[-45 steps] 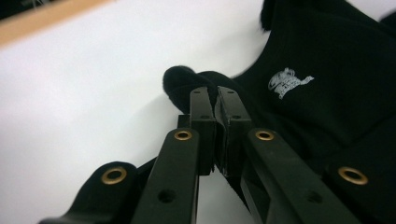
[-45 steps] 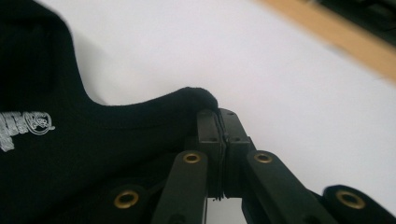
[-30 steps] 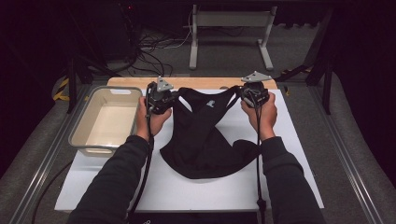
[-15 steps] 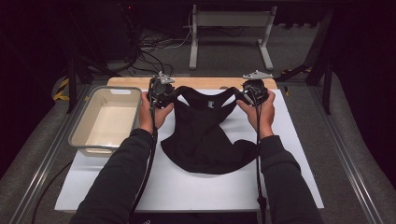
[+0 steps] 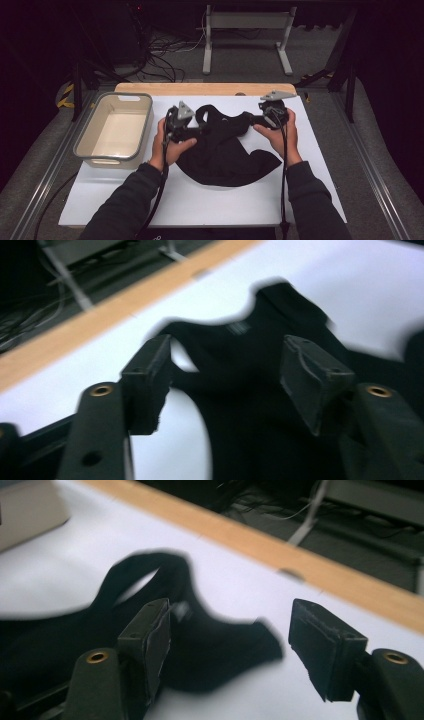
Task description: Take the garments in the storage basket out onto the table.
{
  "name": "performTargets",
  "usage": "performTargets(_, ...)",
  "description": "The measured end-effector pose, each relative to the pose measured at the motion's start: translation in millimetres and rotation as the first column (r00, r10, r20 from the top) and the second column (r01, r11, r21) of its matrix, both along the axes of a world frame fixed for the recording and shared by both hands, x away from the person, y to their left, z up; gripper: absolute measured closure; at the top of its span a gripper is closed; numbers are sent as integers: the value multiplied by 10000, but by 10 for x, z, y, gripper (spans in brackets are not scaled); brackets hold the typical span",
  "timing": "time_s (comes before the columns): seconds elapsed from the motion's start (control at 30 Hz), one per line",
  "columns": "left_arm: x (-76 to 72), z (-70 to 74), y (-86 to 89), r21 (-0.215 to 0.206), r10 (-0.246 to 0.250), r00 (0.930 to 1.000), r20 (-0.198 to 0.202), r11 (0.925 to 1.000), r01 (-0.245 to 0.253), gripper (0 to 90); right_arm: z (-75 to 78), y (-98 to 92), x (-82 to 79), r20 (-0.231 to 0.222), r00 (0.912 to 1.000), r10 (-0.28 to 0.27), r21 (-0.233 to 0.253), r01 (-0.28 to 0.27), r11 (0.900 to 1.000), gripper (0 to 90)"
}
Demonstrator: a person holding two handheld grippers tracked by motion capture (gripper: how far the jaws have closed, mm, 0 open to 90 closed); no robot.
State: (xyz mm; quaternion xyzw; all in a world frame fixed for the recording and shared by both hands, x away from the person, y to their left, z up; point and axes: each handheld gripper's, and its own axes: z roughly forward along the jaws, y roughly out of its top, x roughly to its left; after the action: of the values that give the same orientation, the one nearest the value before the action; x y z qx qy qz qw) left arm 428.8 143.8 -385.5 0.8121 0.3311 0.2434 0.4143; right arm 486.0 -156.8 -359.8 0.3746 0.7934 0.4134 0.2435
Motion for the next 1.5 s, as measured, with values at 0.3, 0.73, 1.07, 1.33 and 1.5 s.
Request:
performTargets(0.3, -707, -483, 107, 646, -1791, 9816, -657, 9809, 1833, 342, -575, -276, -720, -846, 9932, 794, -492, -838, 9953, 385)
performTargets(0.73, -806, -761, -174, 932, -3951, 9025, -1713, 9055, 4141, 532, -946, -473, -970, -1704, 9819, 822, -442, -910, 9949, 688)
performTargets(1.07, -753, -706, -144, 910, -4125, 8926, -1818, 8968, 4330, 831, -770, -530, -1291, -1220, 9866, 1080, -576, -1157, 9916, 859)
performTargets(1.33, -919, -302, 229, 204, -4037, 9120, -723, 9136, 4060, 831, -363, -446, -1796, -515, 9877, 1477, -62, -1482, 9889, 854)
performTargets(1.5, -1063, -179, 466, 217, -3619, 9315, -380, 9316, 3628, 830, -236, -300, -2082, -238, 9832, 1807, -536, -1818, 9819, 820)
